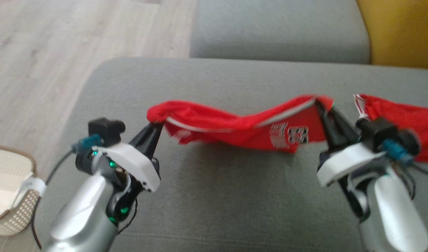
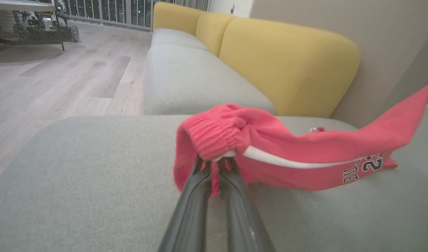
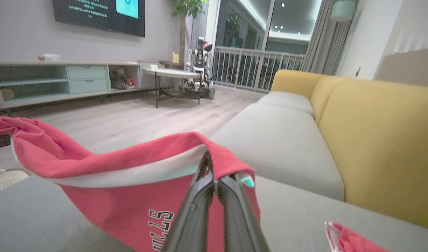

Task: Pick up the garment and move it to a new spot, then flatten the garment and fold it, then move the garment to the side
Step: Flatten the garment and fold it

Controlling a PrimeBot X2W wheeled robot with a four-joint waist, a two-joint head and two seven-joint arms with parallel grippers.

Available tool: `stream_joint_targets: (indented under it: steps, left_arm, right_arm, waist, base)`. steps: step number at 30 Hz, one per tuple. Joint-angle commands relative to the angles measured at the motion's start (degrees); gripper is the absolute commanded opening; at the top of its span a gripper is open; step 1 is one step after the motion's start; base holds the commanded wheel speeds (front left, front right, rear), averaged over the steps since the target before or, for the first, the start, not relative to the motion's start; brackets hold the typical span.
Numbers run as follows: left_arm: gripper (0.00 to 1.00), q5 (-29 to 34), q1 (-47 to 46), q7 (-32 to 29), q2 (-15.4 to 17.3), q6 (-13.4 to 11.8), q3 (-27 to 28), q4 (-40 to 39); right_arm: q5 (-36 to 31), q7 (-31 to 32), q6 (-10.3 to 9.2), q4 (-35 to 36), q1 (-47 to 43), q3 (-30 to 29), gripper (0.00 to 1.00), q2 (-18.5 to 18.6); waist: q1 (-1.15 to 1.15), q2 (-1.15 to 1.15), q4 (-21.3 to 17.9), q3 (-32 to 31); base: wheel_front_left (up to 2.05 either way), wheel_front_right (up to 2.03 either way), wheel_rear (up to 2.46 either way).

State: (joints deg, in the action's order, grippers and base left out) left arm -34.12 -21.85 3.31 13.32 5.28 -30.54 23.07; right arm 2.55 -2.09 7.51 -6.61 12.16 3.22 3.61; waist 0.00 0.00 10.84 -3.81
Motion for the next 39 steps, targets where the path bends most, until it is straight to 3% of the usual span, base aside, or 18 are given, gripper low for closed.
stream_joint_targets:
  steps: [1, 7, 12, 18, 23, 27, 32, 39]
  left_arm:
    - [0.00, -1.87, -2.26, -2.65, 2.08, -1.16, 3.42, -6.04]
    - [0.00, -8.75, -1.00, -11.29, 1.22, -4.41, 5.81, -17.16]
    - [0.00, -13.40, 0.68, -17.72, -0.55, -8.40, 6.12, -25.12]
    - [0.00, -16.41, 3.70, -20.16, -2.27, -12.88, 7.18, -29.40]
    - [0.00, -18.30, 4.39, -20.62, -3.80, -14.57, 7.96, -30.38]
    - [0.00, -21.14, 4.35, -20.98, -5.68, -15.82, 9.45, -29.70]
    - [0.00, -24.96, 3.03, -21.76, -6.61, -17.62, 13.00, -29.07]
    - [0.00, -28.93, -9.17, -27.58, -5.52, -19.24, 16.87, -21.03]
  right_arm:
    - [0.45, -0.88, -0.02, 3.54, 4.70, 0.47, 0.00, 0.42]
    - [0.66, -0.06, -0.02, 7.08, 5.95, -1.44, 0.00, 0.27]
    - [1.34, 3.65, -0.02, 11.38, 1.63, -4.06, 0.00, -0.03]
    - [2.58, 8.96, -0.02, 17.91, -6.01, -7.78, 0.00, -0.45]
    - [4.47, 11.83, -0.02, 21.01, -7.30, -9.19, 0.00, -0.66]
    - [6.76, 12.91, -0.02, 20.19, -5.50, -9.03, 0.00, -0.70]
    - [8.16, 15.78, -0.02, 15.23, 1.12, -4.60, 0.00, -0.72]
    - [9.38, 19.68, -0.02, 2.57, 19.83, -0.02, 0.00, -0.69]
  waist:
    - [0.00, 0.00, 2.35, -1.86]
    - [0.00, 0.00, 5.47, -2.63]
    - [0.00, 0.00, 10.03, -3.17]
    - [0.00, 0.00, 13.58, -3.30]
    - [0.00, 0.00, 14.23, -2.49]
    - [0.00, 0.00, 13.55, -2.91]
    - [0.00, 0.00, 9.53, -0.98]
    - [0.00, 0.00, 3.79, 7.35]
  base:
    - [0.00, 0.00, 0.00]
    - [0.00, 0.00, 0.00]
    - [0.00, 0.00, 0.00]
    - [0.00, 0.00, 0.00]
    - [0.00, 0.00, 0.00]
    - [0.00, 0.00, 0.00]
    - [0.00, 0.00, 0.00]
    - [0.00, 0.00, 0.00]
